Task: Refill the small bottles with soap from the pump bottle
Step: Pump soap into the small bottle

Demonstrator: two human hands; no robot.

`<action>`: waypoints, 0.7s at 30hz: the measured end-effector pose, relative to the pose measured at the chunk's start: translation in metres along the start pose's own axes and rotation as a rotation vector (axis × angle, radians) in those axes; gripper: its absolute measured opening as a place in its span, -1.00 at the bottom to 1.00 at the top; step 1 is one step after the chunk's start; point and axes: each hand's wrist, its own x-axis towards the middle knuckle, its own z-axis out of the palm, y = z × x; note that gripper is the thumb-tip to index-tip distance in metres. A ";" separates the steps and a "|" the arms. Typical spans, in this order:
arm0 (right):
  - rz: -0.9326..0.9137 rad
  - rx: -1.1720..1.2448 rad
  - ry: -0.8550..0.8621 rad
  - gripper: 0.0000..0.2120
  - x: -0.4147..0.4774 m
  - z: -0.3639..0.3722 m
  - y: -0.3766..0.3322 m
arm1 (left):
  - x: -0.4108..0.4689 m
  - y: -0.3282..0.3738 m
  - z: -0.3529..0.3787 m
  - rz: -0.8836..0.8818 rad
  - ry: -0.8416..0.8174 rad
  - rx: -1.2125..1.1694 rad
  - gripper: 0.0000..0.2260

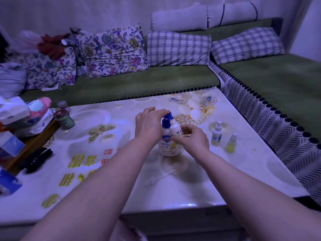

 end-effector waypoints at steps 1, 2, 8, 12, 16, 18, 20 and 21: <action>-0.002 0.007 -0.001 -0.65 0.000 0.000 0.000 | 0.000 0.000 0.000 -0.003 0.000 -0.001 -0.49; -0.003 0.012 -0.001 -0.65 0.000 0.000 0.000 | -0.001 0.001 -0.001 -0.007 0.000 -0.001 -0.49; -0.016 0.033 -0.007 -0.63 -0.001 0.000 0.001 | -0.006 0.003 0.000 -0.027 -0.019 -0.031 -0.50; -0.024 0.061 -0.002 -0.64 0.000 0.000 0.001 | -0.007 0.002 0.000 -0.040 -0.020 -0.048 -0.51; -0.038 0.098 0.008 -0.66 0.000 0.000 0.001 | 0.000 -0.003 0.007 -0.027 -0.017 -0.014 -0.48; -0.044 0.109 0.004 -0.68 0.000 0.001 0.000 | 0.003 -0.006 0.011 -0.020 -0.024 -0.002 -0.47; -0.048 0.112 0.002 -0.68 -0.001 0.001 -0.001 | 0.003 -0.008 0.014 -0.021 -0.022 0.006 -0.48; -0.048 0.110 0.003 -0.69 -0.002 0.001 -0.001 | 0.004 -0.009 0.014 -0.021 -0.020 0.012 -0.48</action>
